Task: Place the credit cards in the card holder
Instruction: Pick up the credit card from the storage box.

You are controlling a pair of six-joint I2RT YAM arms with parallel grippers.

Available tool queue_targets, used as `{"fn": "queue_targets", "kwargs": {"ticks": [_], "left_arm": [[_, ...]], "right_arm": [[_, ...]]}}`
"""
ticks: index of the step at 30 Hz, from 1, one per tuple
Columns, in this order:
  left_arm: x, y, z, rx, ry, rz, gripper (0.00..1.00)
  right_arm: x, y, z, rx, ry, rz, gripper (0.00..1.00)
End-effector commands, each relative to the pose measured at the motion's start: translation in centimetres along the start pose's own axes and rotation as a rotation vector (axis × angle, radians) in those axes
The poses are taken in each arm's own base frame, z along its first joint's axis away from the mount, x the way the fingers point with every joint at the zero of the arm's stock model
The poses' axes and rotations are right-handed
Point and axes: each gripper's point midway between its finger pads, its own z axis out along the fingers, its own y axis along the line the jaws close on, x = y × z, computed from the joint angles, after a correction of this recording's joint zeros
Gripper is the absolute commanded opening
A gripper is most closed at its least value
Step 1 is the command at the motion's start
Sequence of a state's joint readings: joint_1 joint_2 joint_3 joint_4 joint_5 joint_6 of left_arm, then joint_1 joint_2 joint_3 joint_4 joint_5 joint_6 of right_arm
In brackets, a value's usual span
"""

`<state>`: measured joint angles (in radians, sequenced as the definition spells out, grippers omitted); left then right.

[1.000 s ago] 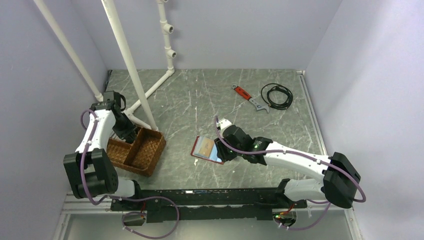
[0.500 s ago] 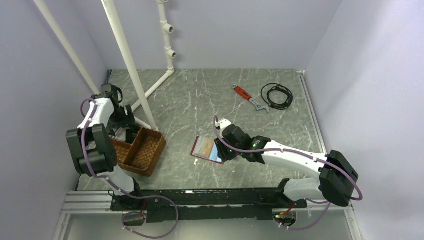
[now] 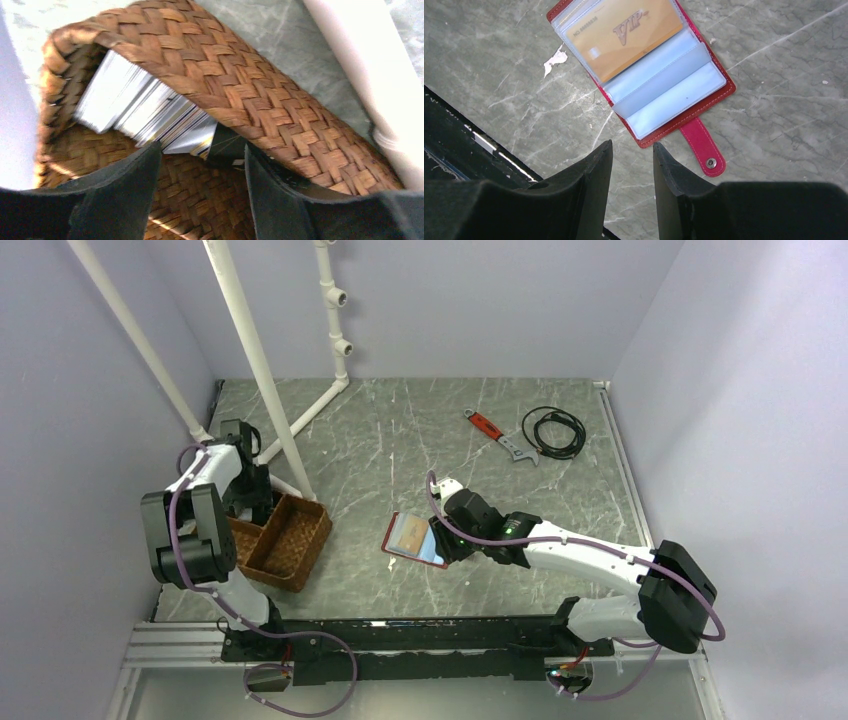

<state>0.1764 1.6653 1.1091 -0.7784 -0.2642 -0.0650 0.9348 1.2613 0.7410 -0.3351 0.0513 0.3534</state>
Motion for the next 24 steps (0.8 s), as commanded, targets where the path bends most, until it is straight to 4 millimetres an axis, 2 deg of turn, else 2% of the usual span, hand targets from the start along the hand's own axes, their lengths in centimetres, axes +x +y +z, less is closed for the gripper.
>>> {"fn": "queue_targets", "kwargs": {"ticks": [1, 6, 14, 16, 18, 20, 24], "left_arm": [[-0.1, -3.0, -0.3, 0.223, -0.017, -0.09, 0.64], [-0.1, -4.5, -2.7, 0.404, -0.03, -0.12, 0.55], [0.2, -6.4, -4.0, 0.551, -0.003, -0.129, 0.45], [0.2, -6.1, -3.9, 0.533, 0.01, -0.173, 0.47], [0.6, -5.8, -4.0, 0.512, 0.036, -0.245, 0.54], [1.5, -6.0, -4.3, 0.505, 0.081, -0.306, 0.54], [2.7, -7.6, -5.6, 0.597, 0.103, -0.391, 0.5]], "right_arm": [[-2.0, 0.2, -0.4, -0.006, -0.064, -0.005, 0.39], [-2.0, 0.3, -0.4, -0.013, -0.064, -0.006, 0.39], [-1.9, 0.2, -0.2, -0.01, -0.055, -0.007, 0.39], [-1.8, 0.2, -0.1, -0.01, -0.052, -0.007, 0.39], [-1.7, 0.2, 0.0, -0.008, -0.047, -0.007, 0.39], [-1.8, 0.1, 0.0, -0.003, -0.045, -0.004, 0.39], [-1.7, -0.1, 0.2, 0.002, -0.033, -0.004, 0.38]]}}
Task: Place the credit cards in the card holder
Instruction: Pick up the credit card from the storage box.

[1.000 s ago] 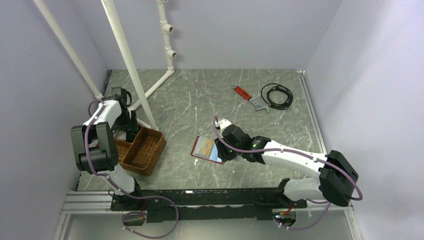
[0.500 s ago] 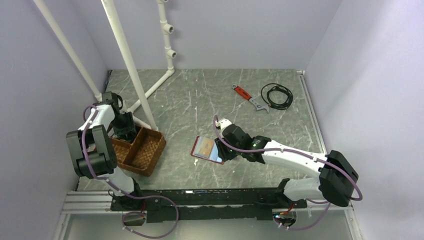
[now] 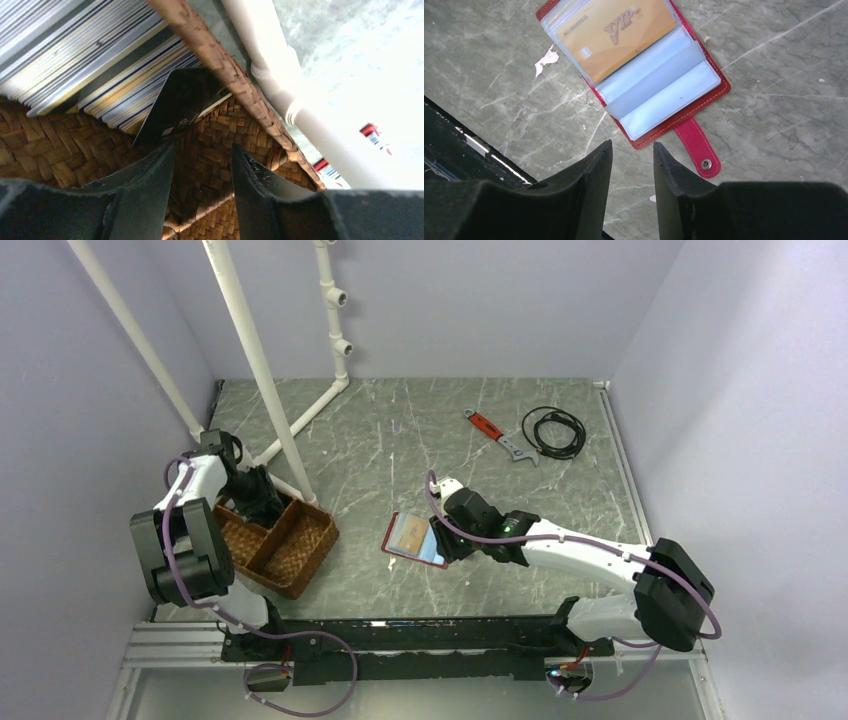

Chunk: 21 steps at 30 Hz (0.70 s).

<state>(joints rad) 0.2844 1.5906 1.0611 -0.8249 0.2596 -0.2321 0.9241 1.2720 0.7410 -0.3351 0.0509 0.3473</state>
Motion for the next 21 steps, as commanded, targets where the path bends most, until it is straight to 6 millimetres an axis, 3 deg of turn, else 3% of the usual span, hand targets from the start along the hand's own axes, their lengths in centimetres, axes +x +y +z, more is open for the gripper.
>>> {"fn": "queue_targets", "kwargs": {"ticks": [1, 7, 11, 14, 18, 21], "left_arm": [[1.8, -2.5, -1.7, 0.121, -0.006, -0.121, 0.48], [1.1, -3.6, -2.5, 0.2, -0.083, -0.026, 0.43], [0.2, -2.5, -2.8, 0.138, -0.122, 0.015, 0.44], [-0.9, -0.6, -2.9, 0.018, -0.153, 0.023, 0.51], [-2.1, 1.5, -2.8, -0.122, -0.196, -0.104, 0.56], [-1.4, 2.6, -2.8, -0.201, -0.196, -0.268, 0.56]], "right_arm": [[-1.7, 0.3, 0.0, -0.008, -0.038, -0.005, 0.38], [-1.4, 0.1, 0.4, -0.009, -0.014, 0.002, 0.38], [-1.2, -0.4, 0.8, -0.006, 0.011, 0.022, 0.38], [-1.1, -0.8, 1.2, -0.006, 0.032, 0.041, 0.38], [-1.2, -0.8, 1.5, -0.039, 0.058, 0.059, 0.38], [-2.1, -0.3, 1.3, -0.069, 0.044, 0.043, 0.39]]}}
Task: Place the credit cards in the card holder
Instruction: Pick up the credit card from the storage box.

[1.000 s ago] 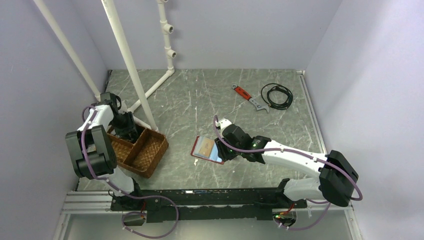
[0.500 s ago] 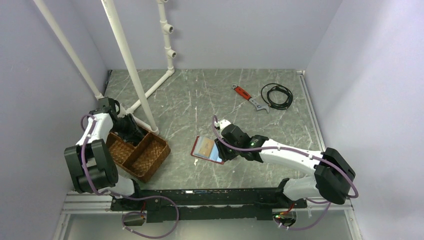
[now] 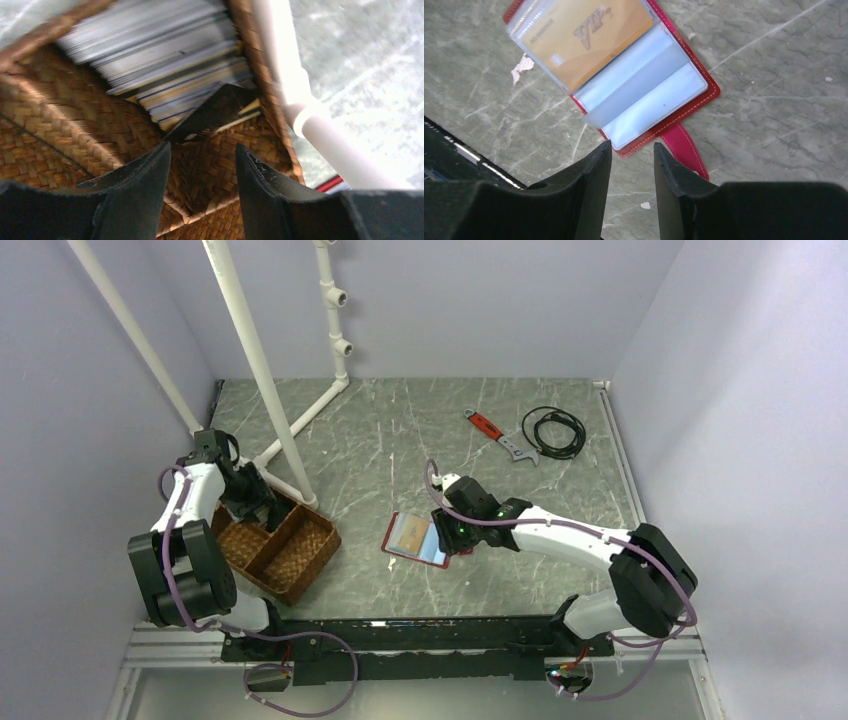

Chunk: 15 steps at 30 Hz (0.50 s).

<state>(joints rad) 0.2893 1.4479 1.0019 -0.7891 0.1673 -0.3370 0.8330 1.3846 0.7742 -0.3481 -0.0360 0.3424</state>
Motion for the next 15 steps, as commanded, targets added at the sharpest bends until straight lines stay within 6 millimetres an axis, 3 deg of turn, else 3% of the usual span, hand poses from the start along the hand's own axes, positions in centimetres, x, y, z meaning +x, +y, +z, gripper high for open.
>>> {"fn": "queue_targets", "kwargs": {"ticks": [1, 4, 8, 11, 15], "left_arm": [[-0.8, 1.9, -0.5, -0.155, -0.056, -0.21, 0.57], [-0.6, 2.2, -1.4, -0.182, -0.076, -0.244, 0.6], [-2.9, 2.5, -4.3, -0.21, -0.18, -0.176, 0.72], [-4.0, 2.3, -5.1, -0.208, -0.203, -0.132, 0.79], [-3.7, 0.7, -3.9, -0.112, -0.161, -0.101, 0.77]], "right_arm": [[-3.0, 2.3, -1.0, -0.108, -0.059, -0.042, 0.42], [-4.8, 4.9, -2.0, -0.208, -0.106, -0.091, 0.55], [-8.3, 8.3, -2.1, -0.27, -0.153, -0.06, 0.71], [-10.5, 10.7, 0.1, -0.281, -0.13, 0.06, 0.77], [-12.4, 15.3, 1.9, -0.341, -0.109, 0.146, 0.77]]}}
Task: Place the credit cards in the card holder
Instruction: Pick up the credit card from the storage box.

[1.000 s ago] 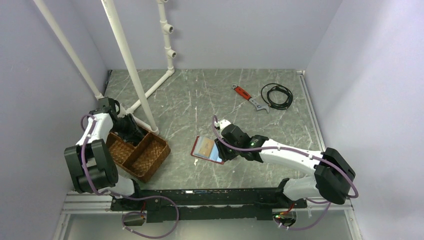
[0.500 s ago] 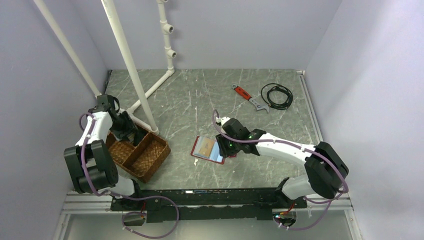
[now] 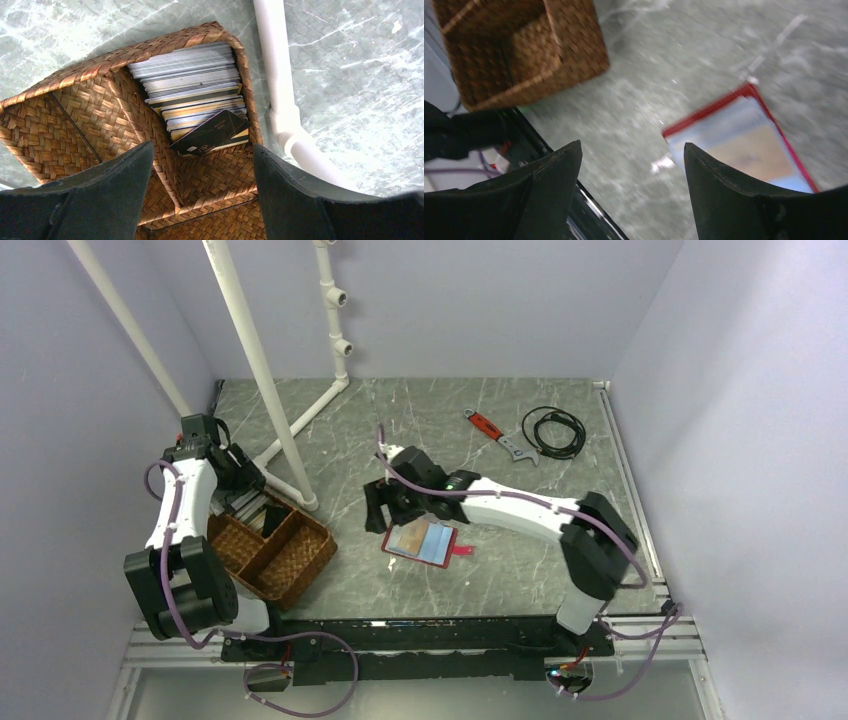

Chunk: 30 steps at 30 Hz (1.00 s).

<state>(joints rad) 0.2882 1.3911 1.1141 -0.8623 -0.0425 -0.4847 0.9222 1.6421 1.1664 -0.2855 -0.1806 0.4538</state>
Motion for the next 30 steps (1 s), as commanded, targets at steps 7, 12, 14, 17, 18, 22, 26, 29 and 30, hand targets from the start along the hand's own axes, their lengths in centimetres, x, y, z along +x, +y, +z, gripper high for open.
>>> {"fn": "queue_targets", "kwargs": {"ticks": [7, 12, 14, 17, 18, 22, 26, 29, 30], "left_arm": [[1.1, -4.5, 1.5, 0.285, 0.071, 0.115, 0.71], [1.5, -5.7, 2.2, 0.391, 0.073, 0.209, 0.66], [1.3, -5.3, 2.2, 0.388, 0.037, 0.239, 0.66], [1.2, -4.1, 2.6, 0.358, 0.016, 0.254, 0.65], [1.4, -3.7, 2.6, 0.357, 0.022, 0.26, 0.64], [1.3, -2.2, 1.8, 0.358, 0.022, 0.316, 0.59], [1.6, -1.6, 1.1, 0.362, 0.014, 0.454, 0.6], [1.8, -2.3, 0.9, 0.421, 0.029, 0.508, 0.6], [2.0, -2.7, 1.0, 0.455, 0.038, 0.547, 0.6]], "right_arm": [[-2.8, 7.5, 5.0, -0.11, 0.028, 0.364, 0.84], [-1.7, 7.1, 4.4, -0.095, 0.054, 0.334, 0.82], [-1.5, 6.1, 3.6, -0.092, 0.05, 0.327, 0.82], [-1.4, 4.1, 2.1, -0.093, 0.039, 0.324, 0.81], [-1.5, 3.5, 1.7, -0.096, 0.034, 0.328, 0.81], [-1.0, 1.7, 0.5, -0.11, 0.038, 0.307, 0.8], [-1.2, 0.5, -0.9, -0.117, 0.02, 0.283, 0.79], [-1.3, -0.1, -1.9, -0.116, -0.002, 0.265, 0.79], [-1.3, -0.2, -2.2, -0.113, -0.008, 0.256, 0.79]]}}
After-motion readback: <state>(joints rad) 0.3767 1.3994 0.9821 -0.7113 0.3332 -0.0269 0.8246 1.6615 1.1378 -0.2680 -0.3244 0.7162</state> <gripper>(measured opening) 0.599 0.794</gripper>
